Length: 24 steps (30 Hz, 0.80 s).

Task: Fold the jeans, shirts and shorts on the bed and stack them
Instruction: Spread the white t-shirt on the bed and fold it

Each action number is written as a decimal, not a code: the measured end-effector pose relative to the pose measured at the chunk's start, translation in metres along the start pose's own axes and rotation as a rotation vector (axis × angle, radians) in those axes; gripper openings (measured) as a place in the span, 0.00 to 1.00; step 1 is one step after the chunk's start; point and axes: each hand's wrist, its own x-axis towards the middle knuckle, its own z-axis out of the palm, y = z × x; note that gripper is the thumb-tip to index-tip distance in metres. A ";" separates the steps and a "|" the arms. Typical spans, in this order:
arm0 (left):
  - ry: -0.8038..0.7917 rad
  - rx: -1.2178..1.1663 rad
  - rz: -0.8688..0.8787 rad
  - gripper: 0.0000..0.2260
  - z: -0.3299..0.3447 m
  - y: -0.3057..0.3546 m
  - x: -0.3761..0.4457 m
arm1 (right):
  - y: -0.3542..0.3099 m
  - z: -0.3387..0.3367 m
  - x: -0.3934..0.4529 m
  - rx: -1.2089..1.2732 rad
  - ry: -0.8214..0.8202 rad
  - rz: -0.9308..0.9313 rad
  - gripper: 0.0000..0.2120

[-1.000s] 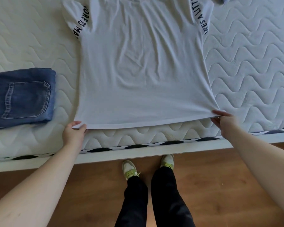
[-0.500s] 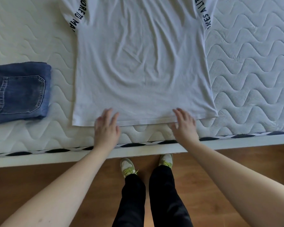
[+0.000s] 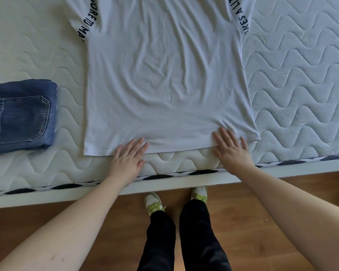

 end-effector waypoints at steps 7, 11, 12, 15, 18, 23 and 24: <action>0.230 -0.209 -0.257 0.22 -0.012 -0.037 -0.013 | 0.034 -0.015 0.008 0.262 0.197 0.257 0.21; 0.391 -0.358 -0.539 0.18 -0.011 -0.057 -0.012 | 0.042 -0.019 0.015 0.381 0.259 0.346 0.14; 0.404 -0.424 -0.609 0.18 -0.012 -0.061 -0.010 | 0.044 -0.020 0.017 0.405 0.275 0.359 0.14; 0.481 -0.740 -0.902 0.17 -0.017 -0.071 -0.003 | 0.045 -0.022 0.023 0.558 0.349 0.482 0.15; 0.436 -0.936 -1.063 0.17 -0.018 -0.086 -0.001 | 0.048 -0.027 0.024 0.897 0.390 0.774 0.18; 0.335 -1.104 -1.018 0.13 -0.003 -0.101 -0.010 | 0.070 -0.023 0.016 1.031 0.280 0.831 0.14; 0.343 -1.123 -1.023 0.13 0.000 -0.102 -0.014 | 0.073 -0.022 0.013 1.056 0.290 0.843 0.14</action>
